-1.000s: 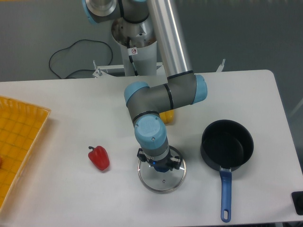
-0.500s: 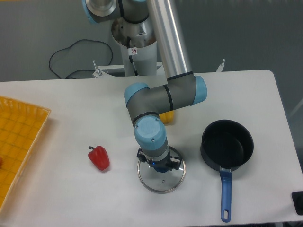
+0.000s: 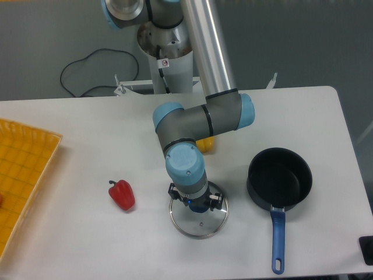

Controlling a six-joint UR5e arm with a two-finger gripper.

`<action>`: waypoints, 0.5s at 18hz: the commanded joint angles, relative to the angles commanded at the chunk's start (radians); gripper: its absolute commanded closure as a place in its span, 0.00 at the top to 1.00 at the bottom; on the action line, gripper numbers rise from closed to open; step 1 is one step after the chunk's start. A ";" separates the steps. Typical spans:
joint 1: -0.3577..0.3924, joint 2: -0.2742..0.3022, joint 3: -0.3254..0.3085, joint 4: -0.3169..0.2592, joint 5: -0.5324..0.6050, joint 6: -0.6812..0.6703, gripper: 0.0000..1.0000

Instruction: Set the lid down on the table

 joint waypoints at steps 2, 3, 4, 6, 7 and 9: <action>0.000 0.006 0.002 -0.002 0.000 0.008 1.00; 0.000 0.011 0.002 -0.002 0.000 0.009 1.00; 0.000 0.017 0.005 0.000 -0.002 0.011 1.00; 0.002 0.026 0.011 -0.002 -0.002 0.038 1.00; 0.002 0.035 0.014 -0.003 0.000 0.076 1.00; 0.006 0.060 0.015 -0.011 0.002 0.200 1.00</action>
